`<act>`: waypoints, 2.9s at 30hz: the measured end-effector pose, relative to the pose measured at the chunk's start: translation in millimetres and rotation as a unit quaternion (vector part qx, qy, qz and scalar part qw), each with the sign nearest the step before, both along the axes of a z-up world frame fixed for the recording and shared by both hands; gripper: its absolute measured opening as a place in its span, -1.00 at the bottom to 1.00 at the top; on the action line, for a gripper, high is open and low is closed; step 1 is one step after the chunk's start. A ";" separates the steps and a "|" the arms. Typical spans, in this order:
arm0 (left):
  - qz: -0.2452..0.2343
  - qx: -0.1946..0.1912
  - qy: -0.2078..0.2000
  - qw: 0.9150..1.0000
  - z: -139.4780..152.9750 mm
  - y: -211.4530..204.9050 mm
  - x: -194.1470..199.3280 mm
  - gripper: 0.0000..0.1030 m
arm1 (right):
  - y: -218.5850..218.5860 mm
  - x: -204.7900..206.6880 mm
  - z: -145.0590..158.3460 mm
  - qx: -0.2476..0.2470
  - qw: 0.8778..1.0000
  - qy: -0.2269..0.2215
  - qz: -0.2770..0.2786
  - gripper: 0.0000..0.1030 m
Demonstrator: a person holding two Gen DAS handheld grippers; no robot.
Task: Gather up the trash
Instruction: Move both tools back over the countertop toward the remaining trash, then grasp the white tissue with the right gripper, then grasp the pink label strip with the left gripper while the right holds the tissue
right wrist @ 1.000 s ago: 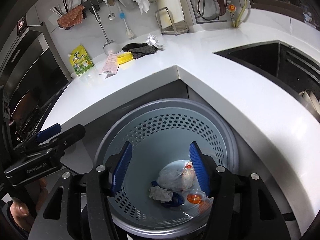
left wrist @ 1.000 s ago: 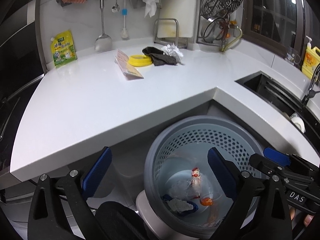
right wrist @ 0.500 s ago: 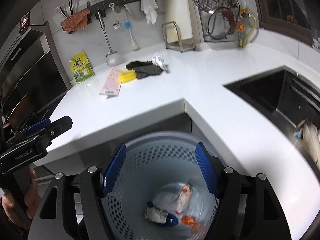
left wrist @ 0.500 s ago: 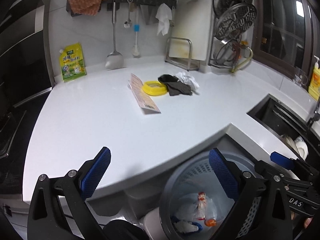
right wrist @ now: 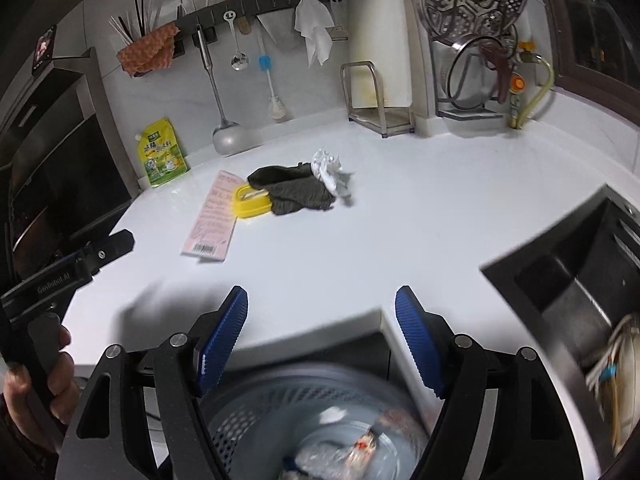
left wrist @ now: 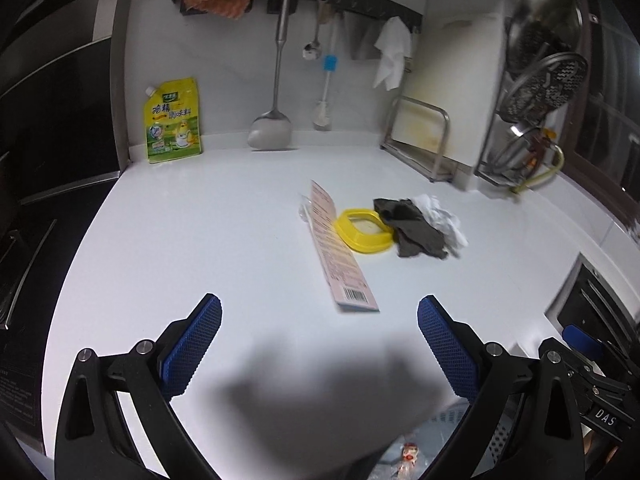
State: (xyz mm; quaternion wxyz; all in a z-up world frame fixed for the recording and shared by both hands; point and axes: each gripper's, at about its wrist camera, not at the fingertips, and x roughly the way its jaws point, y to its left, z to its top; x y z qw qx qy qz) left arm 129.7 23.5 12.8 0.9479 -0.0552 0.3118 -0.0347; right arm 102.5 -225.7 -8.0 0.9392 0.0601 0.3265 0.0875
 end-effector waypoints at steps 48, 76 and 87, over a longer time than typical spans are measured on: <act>0.038 0.029 0.086 0.995 -40.6 -4.9 145.0 0.87 | 29.6 227.3 -25.1 -0.034 0.996 0.074 0.023 -0.54; 0.038 0.087 0.160 0.983 -64.2 -28.1 159.5 0.87 | 5.6 209.8 1.3 0.039 0.998 0.037 0.024 -0.86; 0.024 0.079 0.166 0.983 -64.5 -36.2 156.0 0.89 | 6.2 209.7 0.8 0.042 0.998 0.040 0.028 -0.85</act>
